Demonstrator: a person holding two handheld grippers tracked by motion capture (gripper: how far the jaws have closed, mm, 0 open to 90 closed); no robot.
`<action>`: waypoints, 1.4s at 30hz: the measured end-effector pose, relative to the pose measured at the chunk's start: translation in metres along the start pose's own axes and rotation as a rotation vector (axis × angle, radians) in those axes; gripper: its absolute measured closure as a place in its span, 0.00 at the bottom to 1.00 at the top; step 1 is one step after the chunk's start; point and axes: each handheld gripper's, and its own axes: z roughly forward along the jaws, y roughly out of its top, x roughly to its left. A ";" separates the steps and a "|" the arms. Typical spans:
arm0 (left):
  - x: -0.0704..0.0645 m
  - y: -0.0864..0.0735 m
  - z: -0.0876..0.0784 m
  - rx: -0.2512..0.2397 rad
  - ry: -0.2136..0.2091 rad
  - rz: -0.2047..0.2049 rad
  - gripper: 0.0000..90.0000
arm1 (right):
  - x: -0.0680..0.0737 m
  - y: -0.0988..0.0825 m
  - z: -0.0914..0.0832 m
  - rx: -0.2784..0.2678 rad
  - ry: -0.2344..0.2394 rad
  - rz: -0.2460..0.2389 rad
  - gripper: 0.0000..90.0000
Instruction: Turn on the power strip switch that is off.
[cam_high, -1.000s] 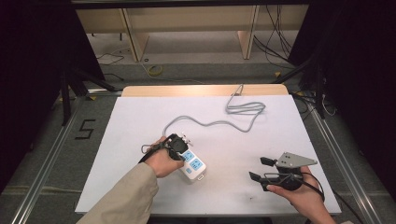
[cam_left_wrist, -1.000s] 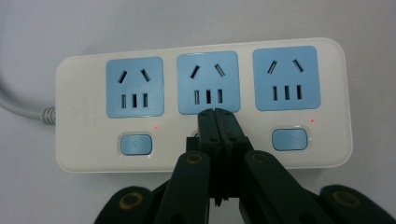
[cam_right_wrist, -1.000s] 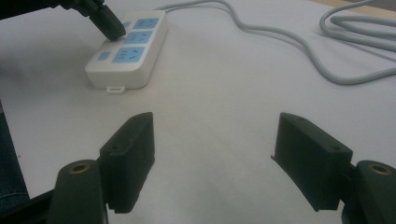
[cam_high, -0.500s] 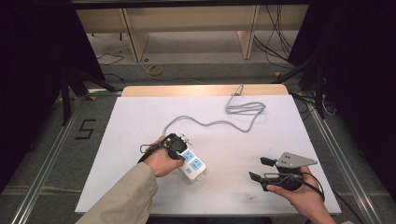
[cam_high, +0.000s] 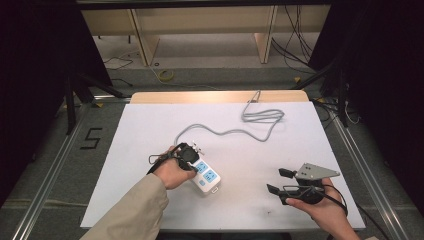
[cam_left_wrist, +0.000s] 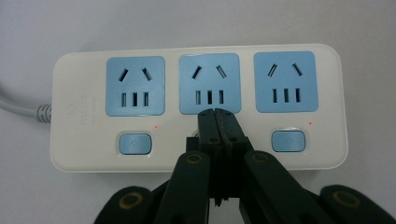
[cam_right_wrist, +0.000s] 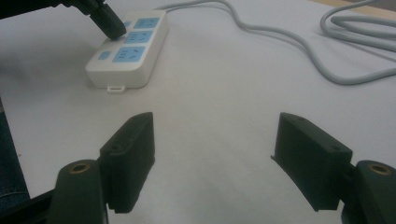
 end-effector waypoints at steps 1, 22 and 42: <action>0.000 0.000 0.000 0.001 -0.002 0.000 1.00 | 0.000 0.000 0.000 0.001 0.000 0.002 0.32; 0.001 -0.002 -0.001 -0.025 -0.007 -0.010 1.00 | 0.000 0.000 0.000 -0.001 0.001 0.000 0.33; 0.008 -0.007 -0.014 -0.103 -0.001 -0.064 0.90 | 0.000 0.001 0.000 -0.009 0.002 0.001 0.32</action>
